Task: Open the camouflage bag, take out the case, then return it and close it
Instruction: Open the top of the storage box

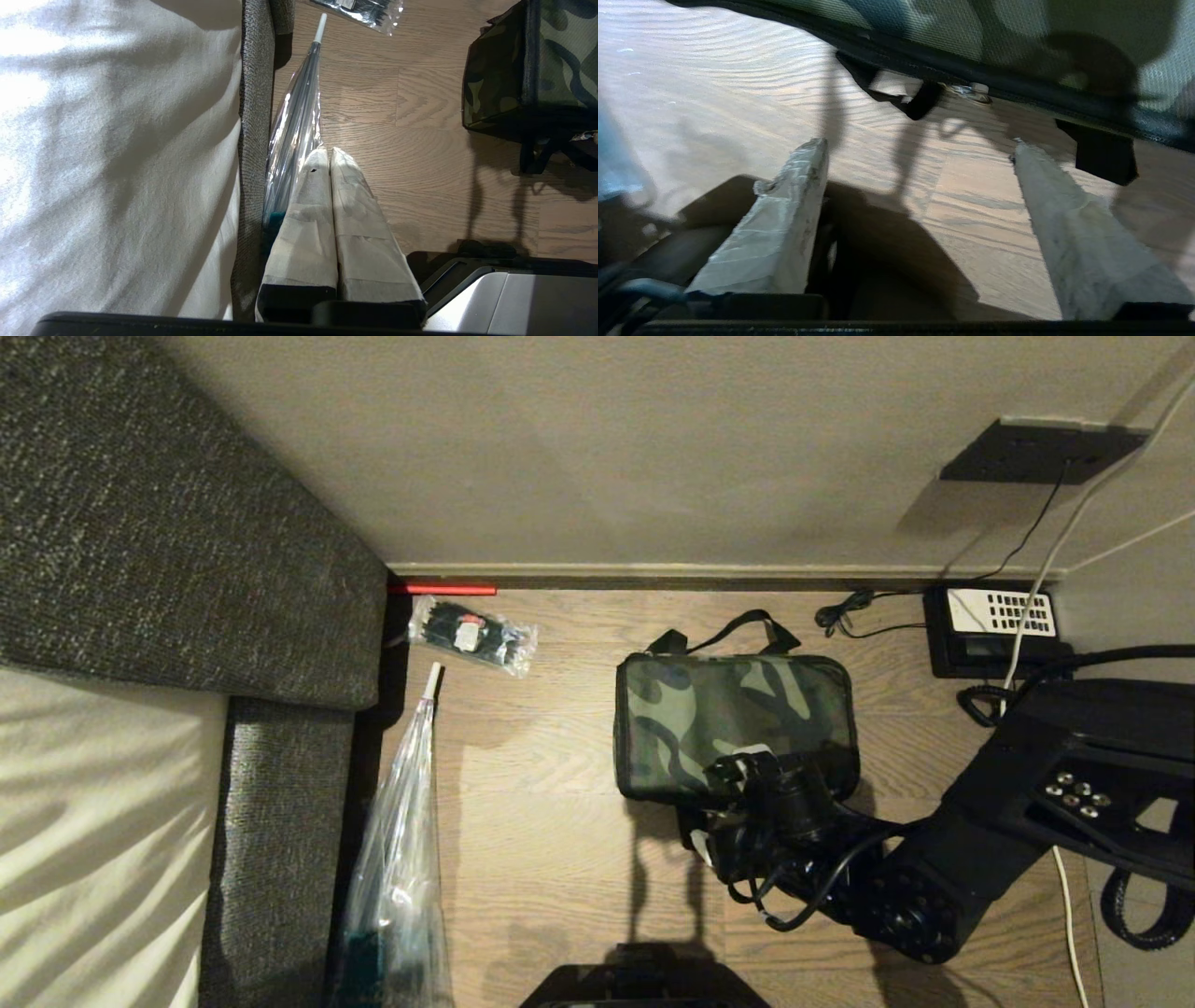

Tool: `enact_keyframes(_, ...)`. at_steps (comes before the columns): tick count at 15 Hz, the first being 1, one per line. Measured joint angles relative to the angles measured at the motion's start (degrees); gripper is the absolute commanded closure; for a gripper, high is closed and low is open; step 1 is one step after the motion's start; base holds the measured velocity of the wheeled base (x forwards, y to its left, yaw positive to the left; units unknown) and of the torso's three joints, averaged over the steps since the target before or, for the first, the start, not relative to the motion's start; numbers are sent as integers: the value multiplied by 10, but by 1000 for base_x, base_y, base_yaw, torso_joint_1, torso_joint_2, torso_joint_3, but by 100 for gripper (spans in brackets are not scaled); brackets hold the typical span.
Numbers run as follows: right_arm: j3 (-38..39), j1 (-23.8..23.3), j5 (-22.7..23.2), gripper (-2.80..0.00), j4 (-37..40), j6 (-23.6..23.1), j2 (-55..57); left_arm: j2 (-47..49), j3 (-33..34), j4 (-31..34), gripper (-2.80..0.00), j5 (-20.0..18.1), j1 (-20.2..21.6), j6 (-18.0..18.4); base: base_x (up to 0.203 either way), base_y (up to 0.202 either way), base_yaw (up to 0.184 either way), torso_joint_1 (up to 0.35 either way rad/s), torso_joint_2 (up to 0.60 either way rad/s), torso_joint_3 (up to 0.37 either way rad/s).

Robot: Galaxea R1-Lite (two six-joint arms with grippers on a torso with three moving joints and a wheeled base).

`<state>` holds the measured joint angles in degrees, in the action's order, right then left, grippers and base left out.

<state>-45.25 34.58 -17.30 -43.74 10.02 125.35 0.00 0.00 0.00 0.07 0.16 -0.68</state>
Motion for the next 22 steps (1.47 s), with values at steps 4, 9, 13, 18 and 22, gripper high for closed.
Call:
enact_keyframes(4, -2, -2, -29, -280, -34, 9, 30, 0, 0, 0, 0, 0, 0, 0, 0, 0, 0, 0, 0, 0)
enact_keyframes(9, -31, -6, -34, -280, -58, 38, 61, 0, 0, 0, 0, 0, 0, 0, 0, 0, 0, 0, 0, 0)
enact_keyframes(13, -40, -6, -41, -280, -65, 67, 82, 0, 0, 0, 0, 0, 0, 0, 0, 0, 0, 0, 0, 0)
enact_keyframes(18, -47, -6, -43, -280, -140, 63, 101, 0, 0, 0, 0, 0, 0, 0, 0, 0, 0, 0, 0, 0)
enact_keyframes(22, -53, -6, -44, 0, -158, 62, 106, 0, 0, 0, 0, 0, 0, 0, 0, 0, 0, 0, 0, 0)
